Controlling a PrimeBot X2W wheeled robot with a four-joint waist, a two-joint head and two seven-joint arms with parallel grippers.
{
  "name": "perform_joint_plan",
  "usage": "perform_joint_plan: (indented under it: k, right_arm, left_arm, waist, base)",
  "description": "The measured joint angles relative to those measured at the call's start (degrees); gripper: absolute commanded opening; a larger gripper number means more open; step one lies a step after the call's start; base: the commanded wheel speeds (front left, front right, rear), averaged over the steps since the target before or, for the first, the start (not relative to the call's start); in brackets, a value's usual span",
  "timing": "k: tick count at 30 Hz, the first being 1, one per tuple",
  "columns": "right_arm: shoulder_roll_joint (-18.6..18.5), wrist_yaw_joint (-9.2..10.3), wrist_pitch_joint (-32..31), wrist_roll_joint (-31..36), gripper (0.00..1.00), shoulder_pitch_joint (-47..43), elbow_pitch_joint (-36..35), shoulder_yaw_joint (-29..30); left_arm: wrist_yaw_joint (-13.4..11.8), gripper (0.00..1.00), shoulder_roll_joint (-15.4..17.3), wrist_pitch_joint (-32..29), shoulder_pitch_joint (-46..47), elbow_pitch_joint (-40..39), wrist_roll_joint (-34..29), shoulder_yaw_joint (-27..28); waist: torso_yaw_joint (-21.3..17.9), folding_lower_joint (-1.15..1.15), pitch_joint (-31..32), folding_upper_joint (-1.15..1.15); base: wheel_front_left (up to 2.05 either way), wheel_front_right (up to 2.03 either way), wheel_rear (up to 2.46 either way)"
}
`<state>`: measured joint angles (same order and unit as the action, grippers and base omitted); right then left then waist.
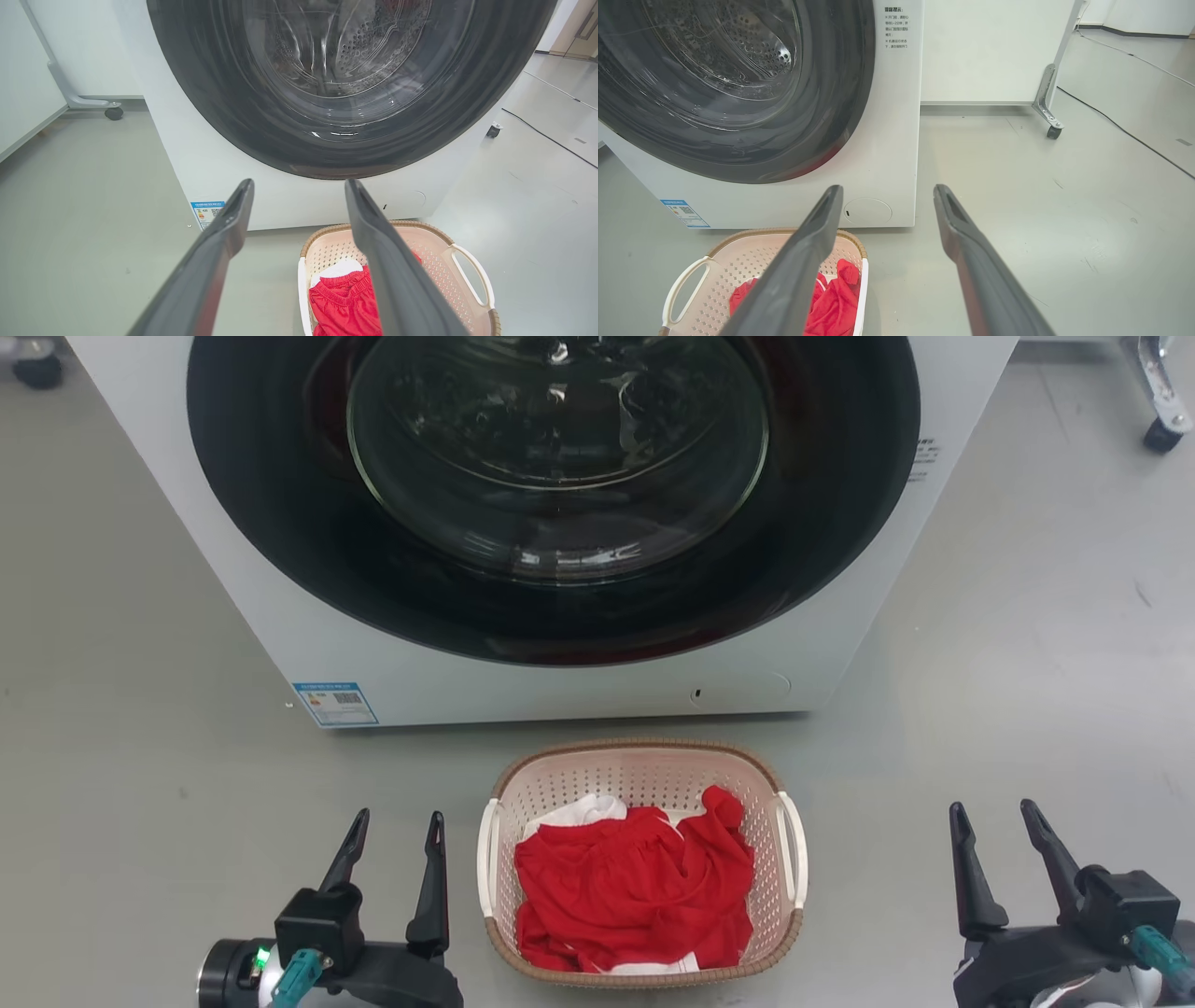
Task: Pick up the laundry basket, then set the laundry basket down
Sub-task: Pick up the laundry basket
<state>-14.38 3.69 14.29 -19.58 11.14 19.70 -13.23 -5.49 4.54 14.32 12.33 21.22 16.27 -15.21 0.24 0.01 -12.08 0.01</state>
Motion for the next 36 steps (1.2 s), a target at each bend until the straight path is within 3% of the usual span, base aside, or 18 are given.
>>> perform_joint_plan:
  k: [12, 36]
  right_arm:
    - [0.9, -1.21, -0.2, -0.3, 1.0, 7.2, 3.1, -0.6]
    - [5.7, -5.3, -4.7, -1.4, 1.0, 26.7, 16.1, -3.8]
  left_arm:
    - [1.5, 1.0, -0.9, -0.2, 7.3, 5.3, 0.3, -1.2]
    - [5.1, 1.0, -1.8, -8.4, 27.2, 22.7, 2.1, -1.6]
  waist:
    - [-0.6, 0.0, -8.9, 0.0]
    - [-2.5, 0.0, -30.0, 0.01]
  base:
    - [0.0, 0.0, 0.0]
    - [0.0, 0.0, 0.0]
